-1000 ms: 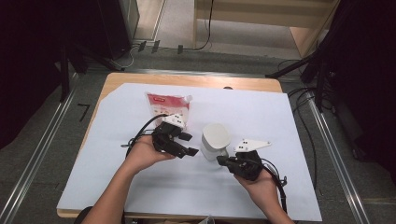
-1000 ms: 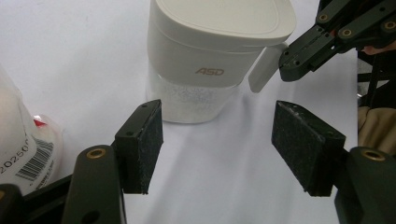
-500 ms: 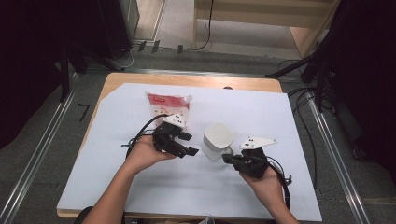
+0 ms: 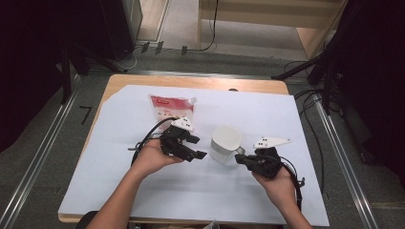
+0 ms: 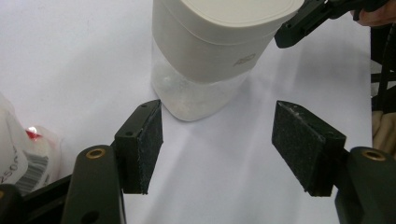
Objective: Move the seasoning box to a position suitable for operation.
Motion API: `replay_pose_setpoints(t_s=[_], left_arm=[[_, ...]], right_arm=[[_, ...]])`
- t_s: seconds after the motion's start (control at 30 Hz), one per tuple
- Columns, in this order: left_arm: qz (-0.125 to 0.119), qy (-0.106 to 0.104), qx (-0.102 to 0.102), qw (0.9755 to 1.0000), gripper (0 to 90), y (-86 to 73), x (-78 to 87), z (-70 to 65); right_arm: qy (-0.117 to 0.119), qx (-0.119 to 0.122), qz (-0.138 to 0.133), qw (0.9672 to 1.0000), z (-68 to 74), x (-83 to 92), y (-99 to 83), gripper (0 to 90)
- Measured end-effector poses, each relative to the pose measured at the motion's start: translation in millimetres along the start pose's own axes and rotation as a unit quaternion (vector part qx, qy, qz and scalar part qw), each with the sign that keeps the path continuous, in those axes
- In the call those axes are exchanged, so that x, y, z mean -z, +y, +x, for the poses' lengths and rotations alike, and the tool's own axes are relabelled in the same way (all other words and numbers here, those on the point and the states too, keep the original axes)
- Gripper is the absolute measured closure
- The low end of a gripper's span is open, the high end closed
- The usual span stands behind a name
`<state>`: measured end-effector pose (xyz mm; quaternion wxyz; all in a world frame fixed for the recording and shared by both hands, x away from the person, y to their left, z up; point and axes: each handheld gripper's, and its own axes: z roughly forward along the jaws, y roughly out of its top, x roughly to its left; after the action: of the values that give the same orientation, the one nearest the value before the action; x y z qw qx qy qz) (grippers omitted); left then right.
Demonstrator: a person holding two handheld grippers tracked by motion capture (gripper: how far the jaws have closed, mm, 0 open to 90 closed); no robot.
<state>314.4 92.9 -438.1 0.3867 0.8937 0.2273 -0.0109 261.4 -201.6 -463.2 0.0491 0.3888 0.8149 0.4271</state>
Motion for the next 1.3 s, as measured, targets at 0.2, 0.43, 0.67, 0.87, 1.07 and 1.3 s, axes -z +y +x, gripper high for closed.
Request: replay_pose_setpoints(t_s=[0.2,0.43,0.67,0.87,1.07,1.3], left_arm=[[0.008,0.006,0.0,0.9999,44.0,2.6,-10.7,0.5],[-0.005,0.015,0.011,0.9998,62.4,3.9,-12.4,4.4],[-0.002,0.015,0.015,0.9998,84.7,6.9,-17.2,6.2],[0.003,0.012,0.004,0.9999,83.0,8.2,-19.6,4.2],[-0.002,0.008,0.009,0.9999,75.0,8.0,-16.3,4.2],[-0.012,0.003,0.009,0.9999,62.1,8.1,-13.7,3.7]], right_arm=[[-0.003,-0.006,0.0,1.0,-7.7,2.8,0.4,90.0],[-0.01,-0.018,0.0,0.9998,-16.0,5.5,-0.5,90.0],[-0.018,-0.025,0.0,0.9995,-24.9,7.2,0.9,90.0],[-0.026,-0.03,0.001,0.9992,-32.1,8.1,1.6,90.0],[-0.03,-0.033,-0.001,0.999,-40.0,8.8,4.1,90.0],[-0.039,-0.039,-0.003,0.9985,-49.9,8.0,6.4,90.0]])
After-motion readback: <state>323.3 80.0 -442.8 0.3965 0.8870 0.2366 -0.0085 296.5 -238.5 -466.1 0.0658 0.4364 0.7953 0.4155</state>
